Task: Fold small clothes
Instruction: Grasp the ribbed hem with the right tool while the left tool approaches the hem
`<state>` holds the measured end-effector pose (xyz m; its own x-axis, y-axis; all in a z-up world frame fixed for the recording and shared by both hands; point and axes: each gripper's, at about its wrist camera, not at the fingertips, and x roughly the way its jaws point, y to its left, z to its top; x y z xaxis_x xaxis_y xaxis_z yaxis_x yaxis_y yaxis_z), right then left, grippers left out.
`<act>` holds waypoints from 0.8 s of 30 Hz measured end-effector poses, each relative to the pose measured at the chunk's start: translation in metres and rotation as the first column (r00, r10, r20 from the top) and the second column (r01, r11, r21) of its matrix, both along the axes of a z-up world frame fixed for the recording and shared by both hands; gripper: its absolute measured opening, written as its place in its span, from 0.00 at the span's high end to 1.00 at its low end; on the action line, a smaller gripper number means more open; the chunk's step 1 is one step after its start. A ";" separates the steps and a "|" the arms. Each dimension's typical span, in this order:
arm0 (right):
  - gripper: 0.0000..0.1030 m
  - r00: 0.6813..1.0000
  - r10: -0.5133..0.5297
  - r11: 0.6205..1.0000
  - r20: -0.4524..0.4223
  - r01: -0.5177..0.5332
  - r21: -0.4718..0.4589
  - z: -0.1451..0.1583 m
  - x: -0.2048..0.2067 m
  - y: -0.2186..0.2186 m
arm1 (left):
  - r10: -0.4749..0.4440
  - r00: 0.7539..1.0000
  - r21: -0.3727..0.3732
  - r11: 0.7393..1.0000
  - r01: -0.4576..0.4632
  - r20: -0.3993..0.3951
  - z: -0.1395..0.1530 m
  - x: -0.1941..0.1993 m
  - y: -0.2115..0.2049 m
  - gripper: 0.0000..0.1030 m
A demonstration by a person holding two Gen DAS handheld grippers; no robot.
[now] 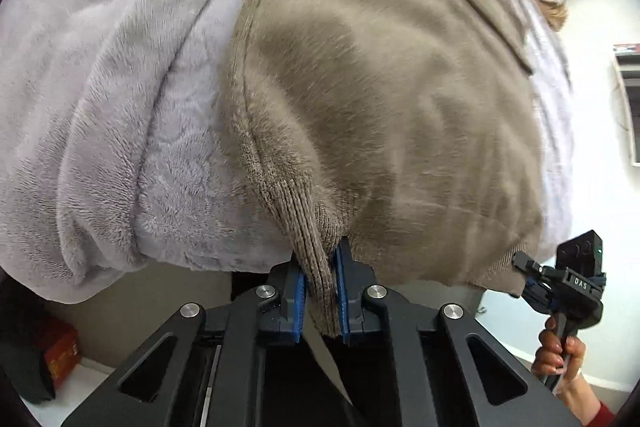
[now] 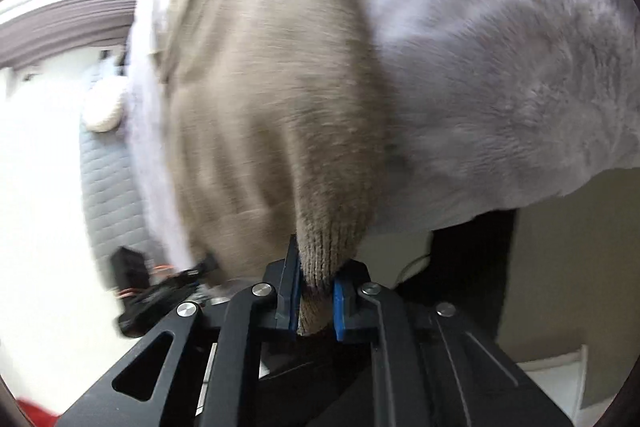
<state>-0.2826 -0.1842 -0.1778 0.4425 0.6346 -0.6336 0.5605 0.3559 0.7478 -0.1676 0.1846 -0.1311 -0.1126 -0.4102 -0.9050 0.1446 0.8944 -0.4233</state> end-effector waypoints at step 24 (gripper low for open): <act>0.82 0.999 -0.047 0.999 0.008 0.047 0.009 0.028 0.197 -0.091 | 0.004 0.944 0.142 0.988 -0.054 0.329 0.070 0.177 -0.073 0.14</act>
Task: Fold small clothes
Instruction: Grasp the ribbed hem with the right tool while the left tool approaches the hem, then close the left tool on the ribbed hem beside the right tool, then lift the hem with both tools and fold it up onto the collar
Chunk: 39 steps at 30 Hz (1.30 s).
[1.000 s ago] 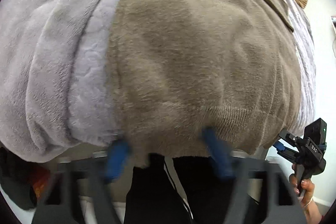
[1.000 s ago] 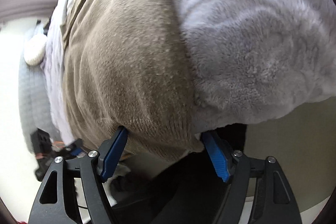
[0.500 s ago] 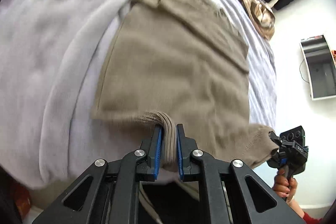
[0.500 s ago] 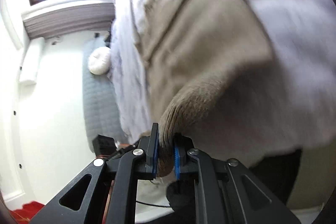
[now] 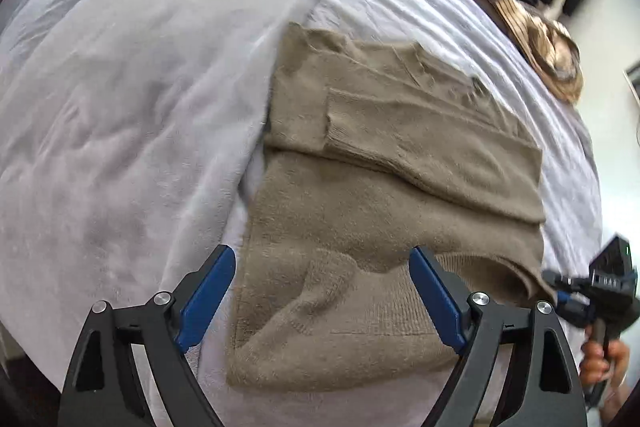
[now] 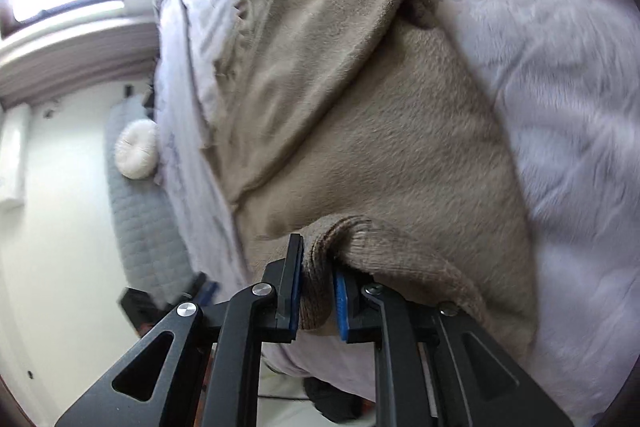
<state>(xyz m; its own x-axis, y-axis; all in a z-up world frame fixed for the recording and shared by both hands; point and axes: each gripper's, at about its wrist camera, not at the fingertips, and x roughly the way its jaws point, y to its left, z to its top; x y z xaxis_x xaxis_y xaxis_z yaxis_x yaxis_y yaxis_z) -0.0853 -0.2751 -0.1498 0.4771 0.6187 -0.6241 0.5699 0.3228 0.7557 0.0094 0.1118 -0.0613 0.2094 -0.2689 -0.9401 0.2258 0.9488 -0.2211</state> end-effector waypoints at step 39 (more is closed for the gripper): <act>0.94 0.941 0.305 0.574 -0.147 -0.305 -0.760 0.125 0.027 0.023 | -0.277 0.960 -0.168 0.945 0.281 0.051 0.052 0.038 -0.025 0.87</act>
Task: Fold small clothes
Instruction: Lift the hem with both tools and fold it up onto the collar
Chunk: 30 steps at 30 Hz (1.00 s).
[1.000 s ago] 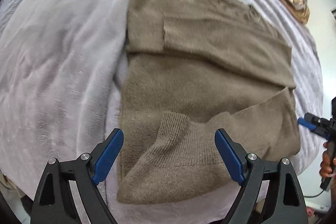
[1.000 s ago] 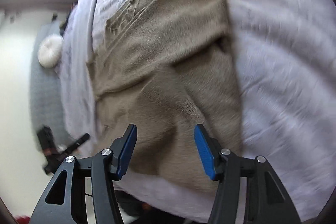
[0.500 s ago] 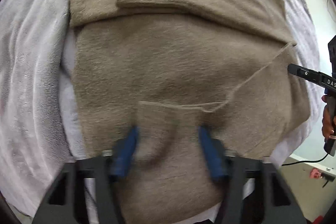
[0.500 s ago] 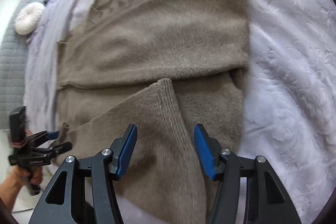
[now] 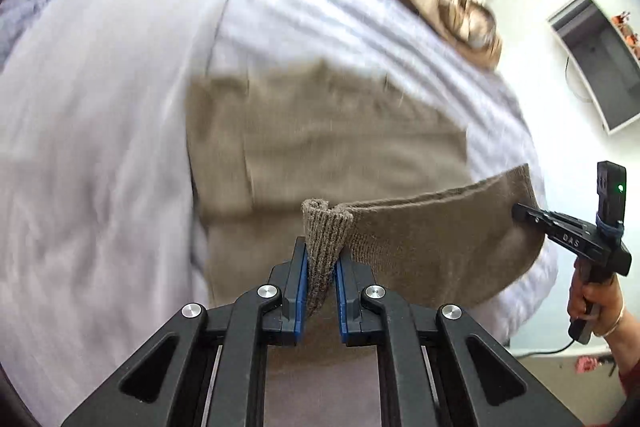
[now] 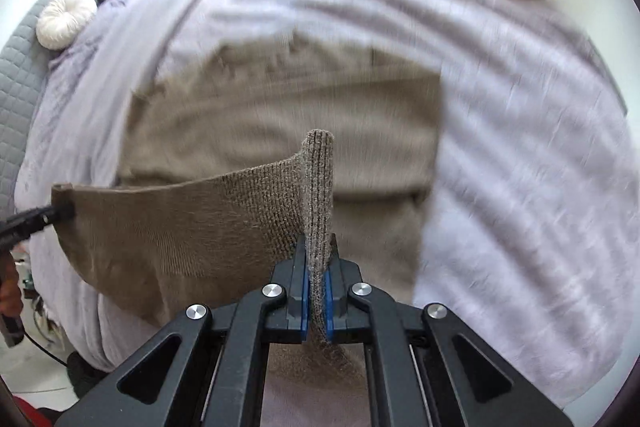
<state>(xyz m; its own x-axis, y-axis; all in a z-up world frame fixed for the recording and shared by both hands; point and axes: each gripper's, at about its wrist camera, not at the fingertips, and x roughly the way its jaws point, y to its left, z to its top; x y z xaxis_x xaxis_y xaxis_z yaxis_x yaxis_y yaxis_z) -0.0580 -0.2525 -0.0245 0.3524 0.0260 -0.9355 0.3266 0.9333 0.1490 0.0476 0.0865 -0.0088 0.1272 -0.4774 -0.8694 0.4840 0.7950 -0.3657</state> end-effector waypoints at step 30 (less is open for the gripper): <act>0.83 0.963 -0.270 0.961 -0.005 0.270 0.056 -0.090 0.151 -0.123 | 0.133 0.978 0.251 0.953 -0.170 0.158 -0.098 0.166 -0.065 0.86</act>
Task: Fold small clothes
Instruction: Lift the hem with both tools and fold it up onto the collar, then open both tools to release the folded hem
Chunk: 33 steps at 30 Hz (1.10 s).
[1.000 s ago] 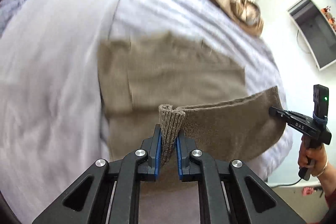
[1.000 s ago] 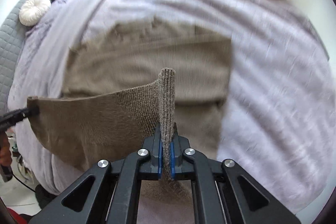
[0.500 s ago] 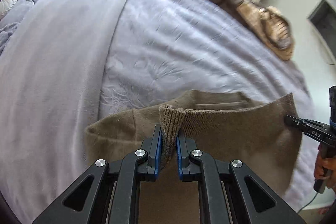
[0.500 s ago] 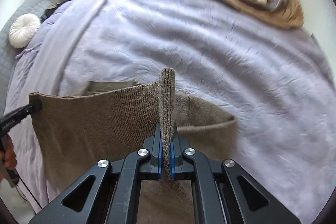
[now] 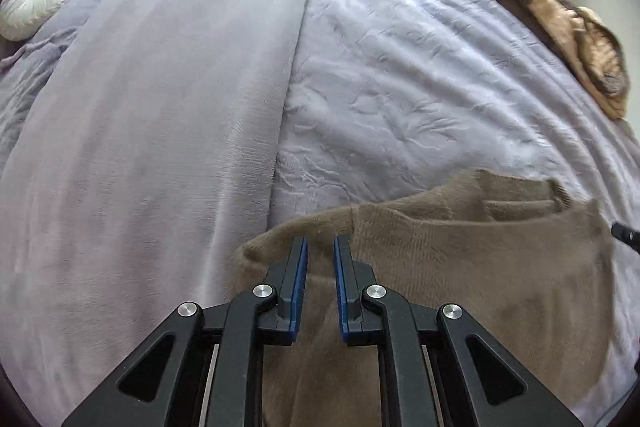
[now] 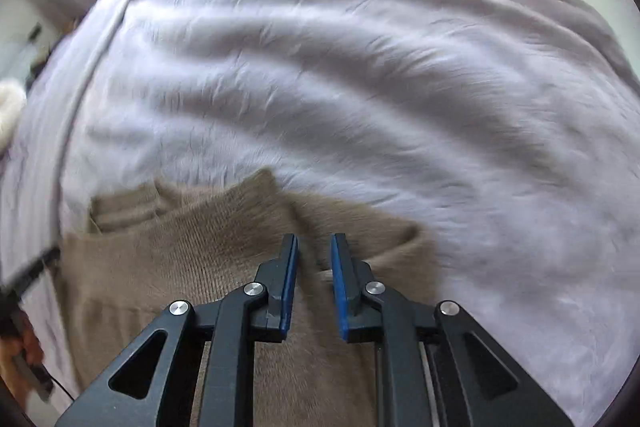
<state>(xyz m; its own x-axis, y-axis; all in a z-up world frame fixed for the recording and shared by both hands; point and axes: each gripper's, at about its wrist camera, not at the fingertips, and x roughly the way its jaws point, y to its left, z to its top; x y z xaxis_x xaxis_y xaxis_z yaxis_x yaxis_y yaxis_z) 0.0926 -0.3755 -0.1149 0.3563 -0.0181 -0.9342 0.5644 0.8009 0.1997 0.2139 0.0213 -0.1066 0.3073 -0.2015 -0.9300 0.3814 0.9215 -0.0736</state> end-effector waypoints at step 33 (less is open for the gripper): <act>0.45 0.950 -0.306 0.771 0.061 0.209 0.602 -0.021 -0.216 0.047 | 0.186 0.887 -0.162 0.947 -0.276 -0.423 -0.016 -0.175 0.094 0.16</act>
